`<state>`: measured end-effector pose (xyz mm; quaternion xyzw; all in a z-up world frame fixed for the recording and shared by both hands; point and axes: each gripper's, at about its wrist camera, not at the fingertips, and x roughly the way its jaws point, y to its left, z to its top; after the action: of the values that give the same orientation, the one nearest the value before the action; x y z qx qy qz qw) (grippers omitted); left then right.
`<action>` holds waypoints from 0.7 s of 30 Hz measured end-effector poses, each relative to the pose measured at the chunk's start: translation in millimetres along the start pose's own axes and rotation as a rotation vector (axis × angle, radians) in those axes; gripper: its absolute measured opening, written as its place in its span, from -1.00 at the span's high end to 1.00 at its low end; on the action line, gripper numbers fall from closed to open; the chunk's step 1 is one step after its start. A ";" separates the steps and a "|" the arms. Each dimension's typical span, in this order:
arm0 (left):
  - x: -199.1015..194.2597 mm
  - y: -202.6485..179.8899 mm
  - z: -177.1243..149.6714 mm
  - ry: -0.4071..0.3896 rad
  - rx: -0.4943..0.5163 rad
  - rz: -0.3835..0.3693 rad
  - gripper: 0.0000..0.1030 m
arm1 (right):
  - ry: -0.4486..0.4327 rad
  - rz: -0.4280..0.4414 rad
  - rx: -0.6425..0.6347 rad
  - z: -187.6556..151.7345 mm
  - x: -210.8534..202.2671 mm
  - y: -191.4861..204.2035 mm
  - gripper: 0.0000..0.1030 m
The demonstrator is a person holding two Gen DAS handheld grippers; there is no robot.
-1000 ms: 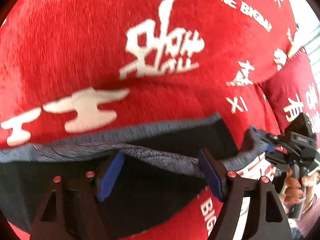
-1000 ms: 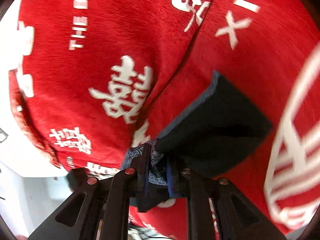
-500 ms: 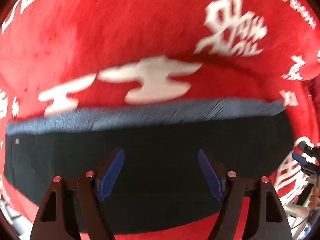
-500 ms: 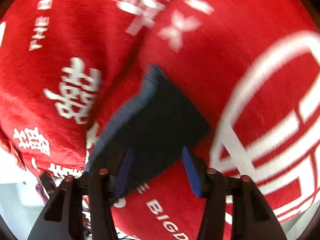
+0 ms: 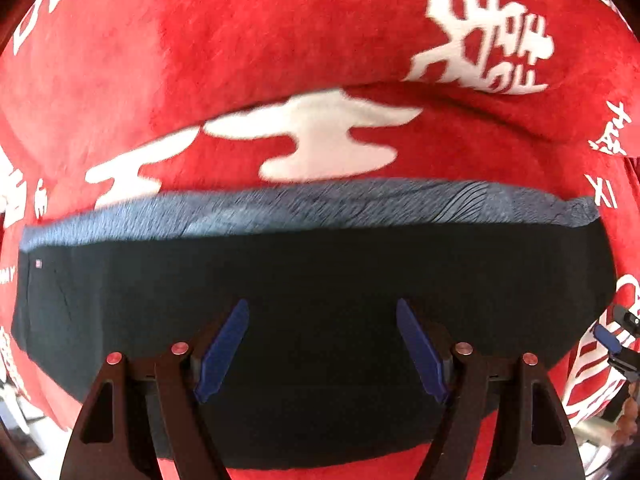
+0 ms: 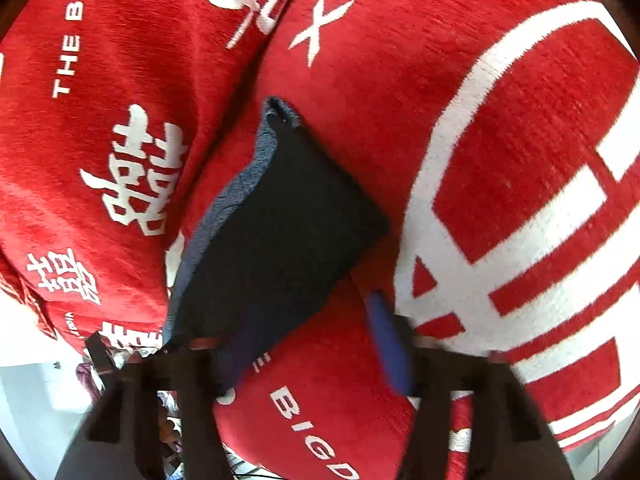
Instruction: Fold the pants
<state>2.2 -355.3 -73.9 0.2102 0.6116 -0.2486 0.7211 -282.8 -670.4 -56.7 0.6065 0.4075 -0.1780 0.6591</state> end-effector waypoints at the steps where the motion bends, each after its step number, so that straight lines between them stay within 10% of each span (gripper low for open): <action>1: 4.5 -3.8 3.5 -0.001 0.013 0.005 -0.51 | 0.009 0.002 0.013 1.1 7.8 -4.7 -0.29; 3: 18.5 -10.4 13.1 0.007 0.016 0.021 -0.51 | 0.007 0.045 0.089 7.0 27.6 -19.0 -0.22; 8: 32.3 -9.8 34.4 -0.024 -0.048 0.056 -0.71 | -0.007 0.142 0.212 27.7 60.0 -29.1 0.74; 15: 47.3 -7.4 59.6 -0.014 -0.068 0.097 -0.96 | 0.000 0.033 0.024 34.4 33.0 -7.2 0.72; 21: 34.4 19.2 70.6 -0.030 -0.074 0.136 -1.00 | 0.001 -0.071 0.062 29.7 28.0 -20.1 0.24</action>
<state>73.3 -386.5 -96.4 0.2208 0.5940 -0.1797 0.7524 -271.0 -695.2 -92.9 0.6120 0.4234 -0.2137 0.6329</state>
